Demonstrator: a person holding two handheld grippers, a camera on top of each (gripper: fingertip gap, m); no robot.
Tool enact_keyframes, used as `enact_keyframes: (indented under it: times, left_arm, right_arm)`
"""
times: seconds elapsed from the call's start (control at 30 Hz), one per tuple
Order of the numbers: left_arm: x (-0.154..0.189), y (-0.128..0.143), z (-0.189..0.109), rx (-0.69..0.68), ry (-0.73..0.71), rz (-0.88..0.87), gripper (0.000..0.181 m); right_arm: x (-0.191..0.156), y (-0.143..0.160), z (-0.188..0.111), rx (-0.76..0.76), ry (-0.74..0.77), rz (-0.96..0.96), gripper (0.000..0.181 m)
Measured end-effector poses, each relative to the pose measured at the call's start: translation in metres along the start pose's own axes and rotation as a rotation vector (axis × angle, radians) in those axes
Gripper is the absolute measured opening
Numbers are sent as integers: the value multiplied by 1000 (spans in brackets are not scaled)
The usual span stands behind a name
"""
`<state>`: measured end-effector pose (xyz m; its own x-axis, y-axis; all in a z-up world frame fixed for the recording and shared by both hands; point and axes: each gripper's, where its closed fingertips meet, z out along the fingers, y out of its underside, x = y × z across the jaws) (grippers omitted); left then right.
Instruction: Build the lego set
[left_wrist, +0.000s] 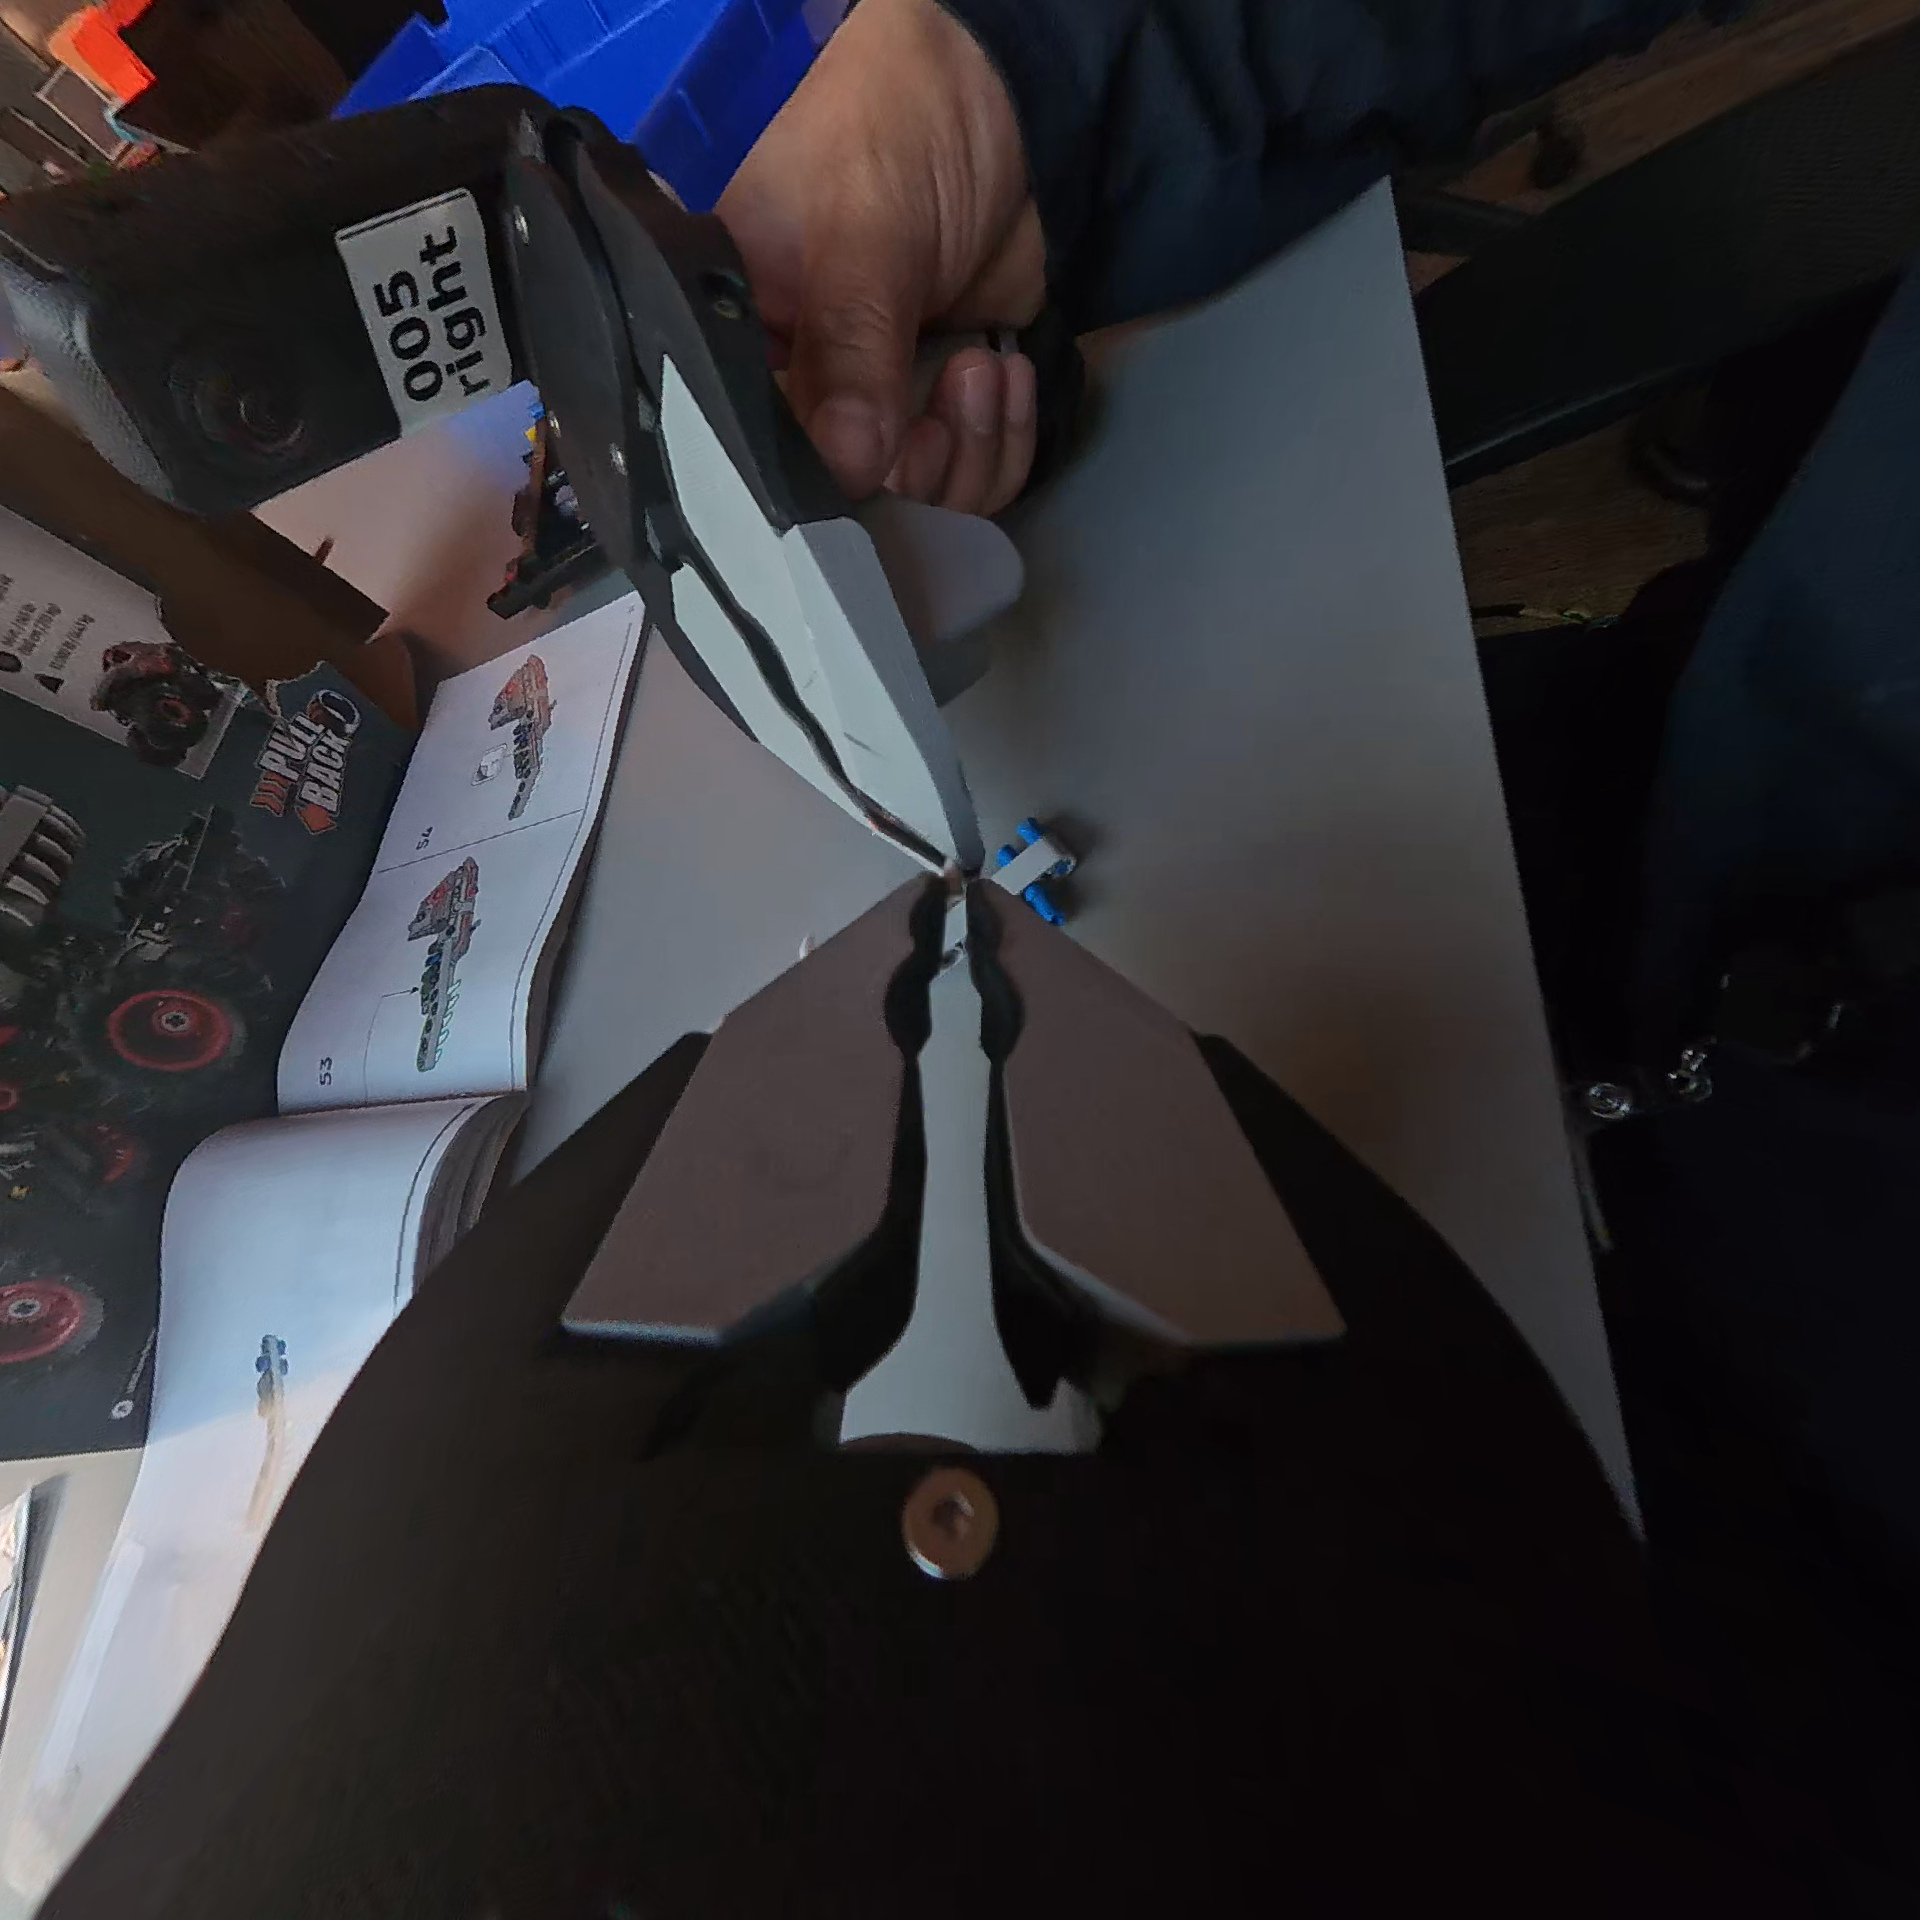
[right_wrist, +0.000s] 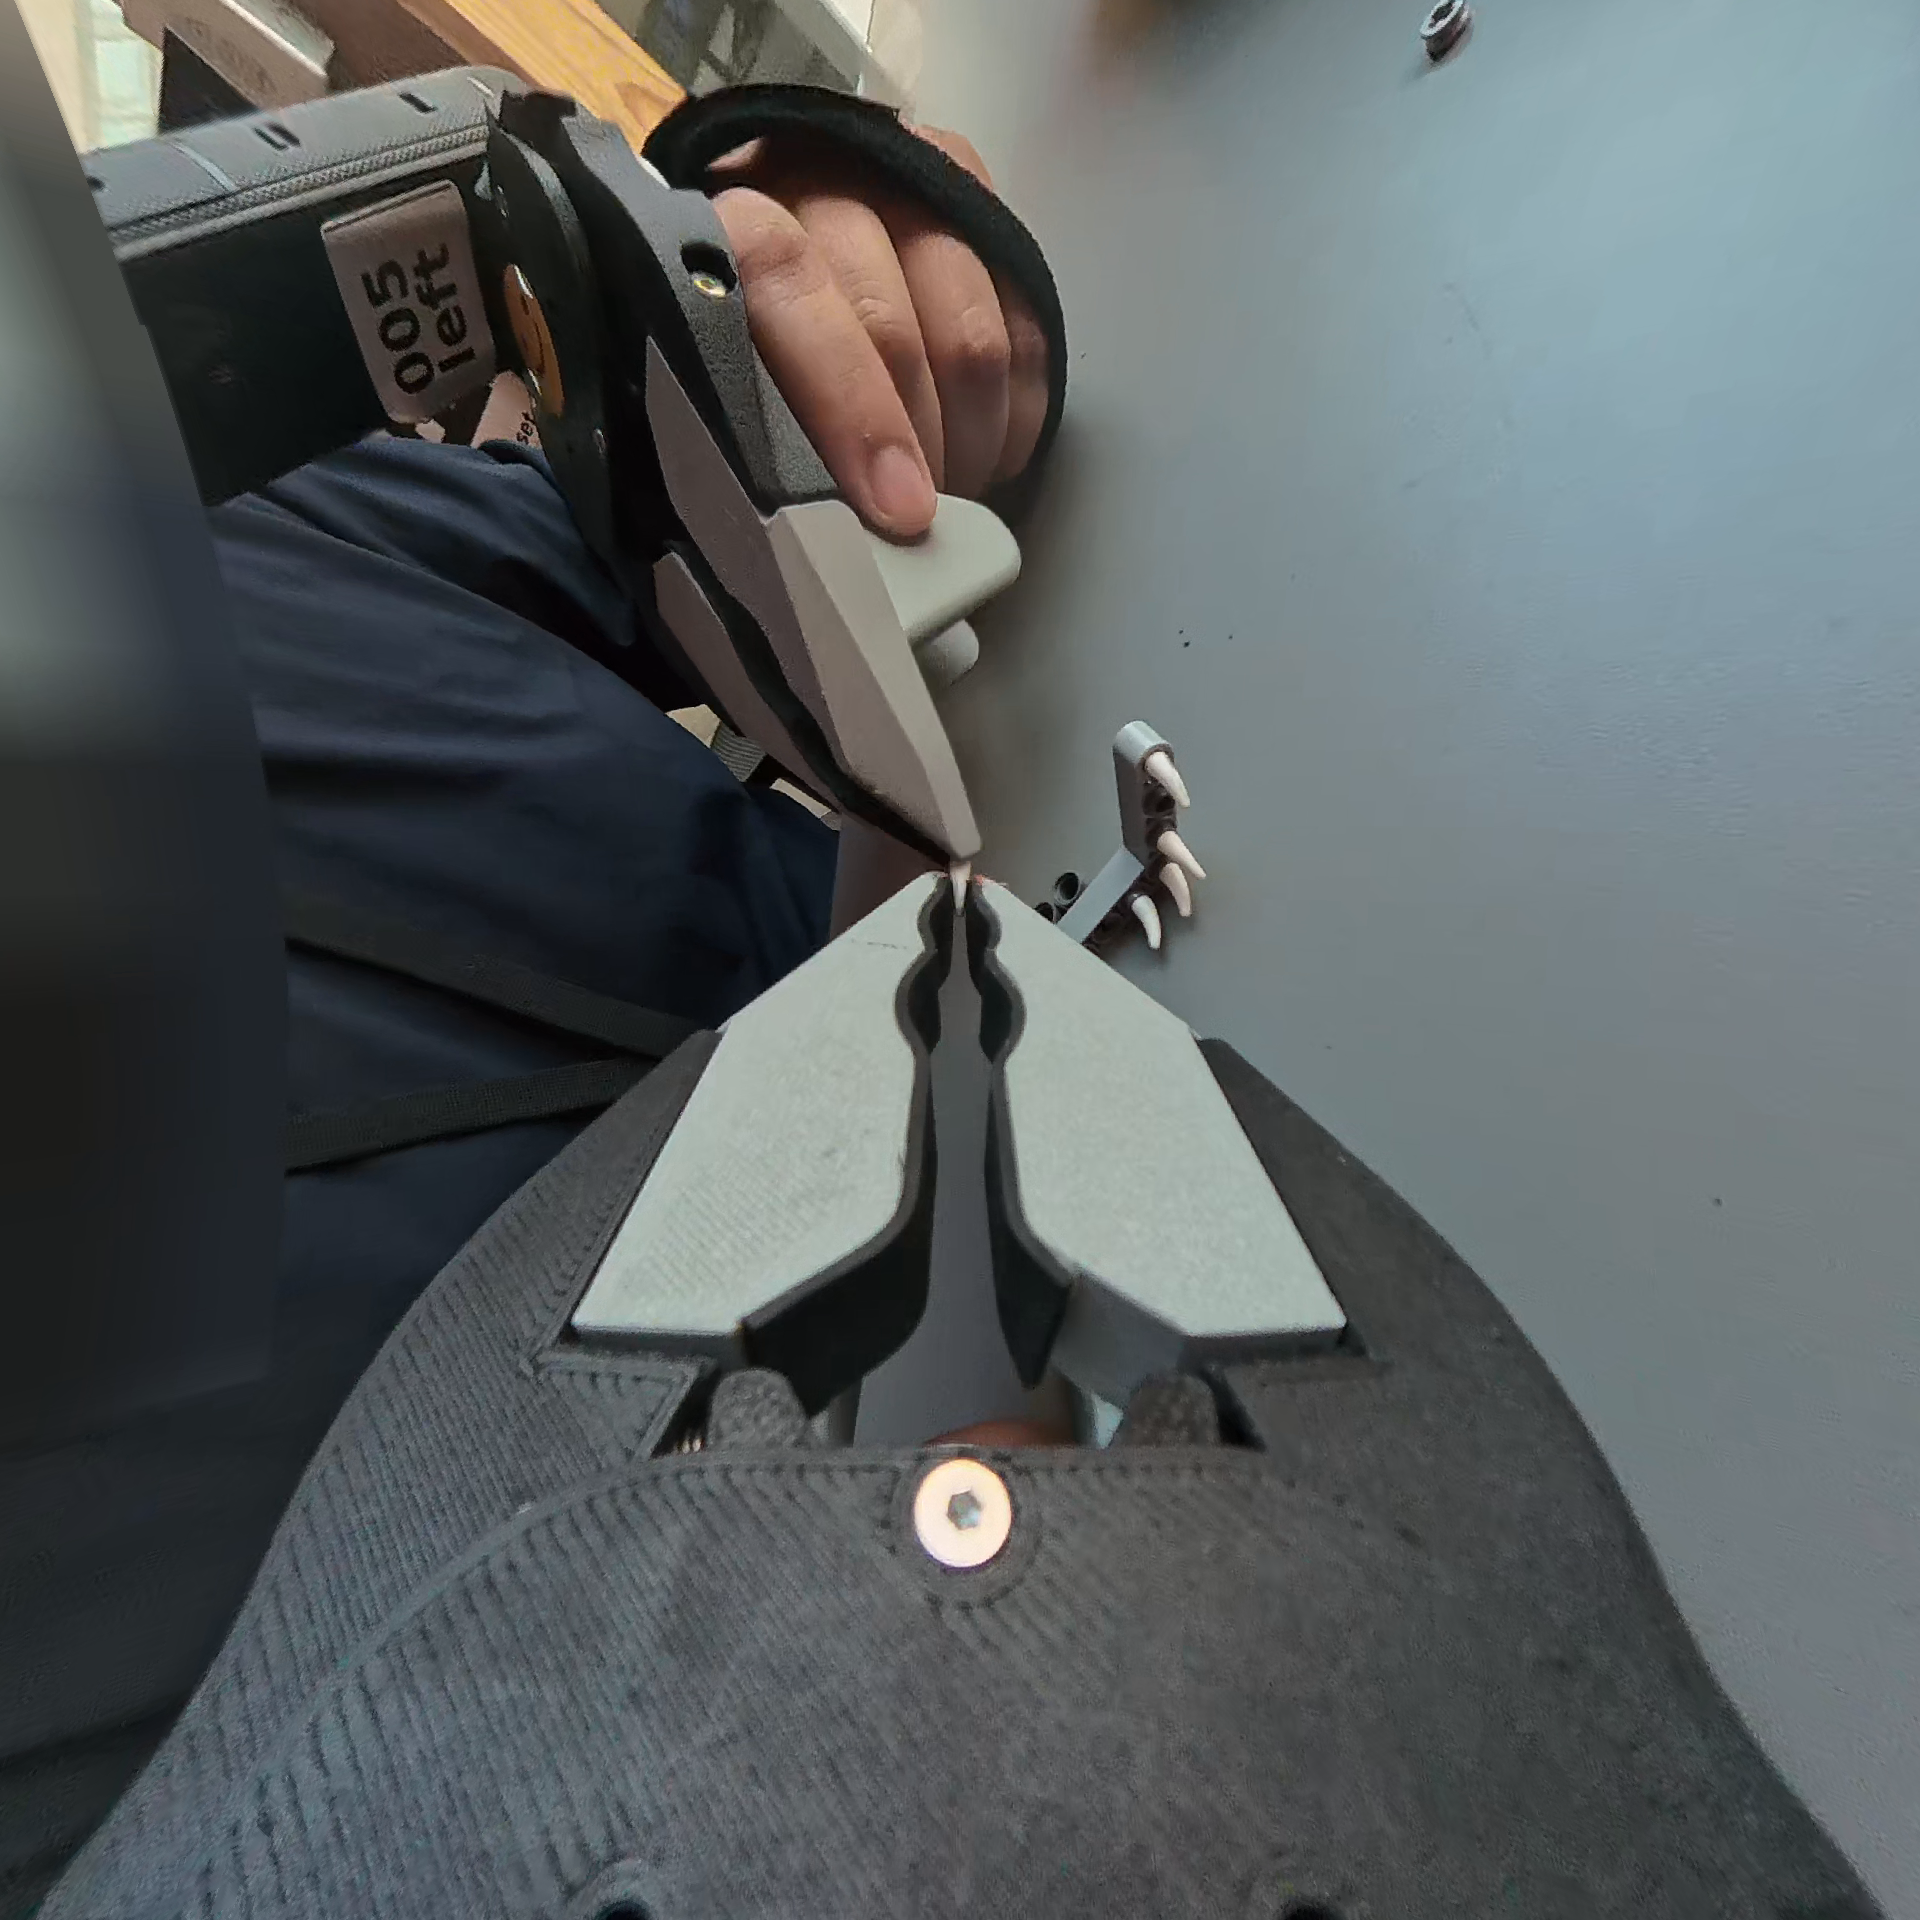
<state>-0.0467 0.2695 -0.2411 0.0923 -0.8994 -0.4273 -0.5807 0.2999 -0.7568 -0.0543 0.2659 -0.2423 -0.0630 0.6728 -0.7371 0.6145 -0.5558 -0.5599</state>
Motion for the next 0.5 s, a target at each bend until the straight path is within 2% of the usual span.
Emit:
enact_keyframes:
  times: [0.13,0.23,0.5]
  left_arm:
    - [0,0,1,-6,-10,14,1]
    - [-11,-3,-3,9,-69,0,0]
    - [-42,-13,-11,81,-243,-188,0]
  right_arm:
    - [0,-1,0,4,1,4,0]
    - [-2,-12,-6,74,-20,18,0]
    - [-5,-41,-24,264,-62,55,0]
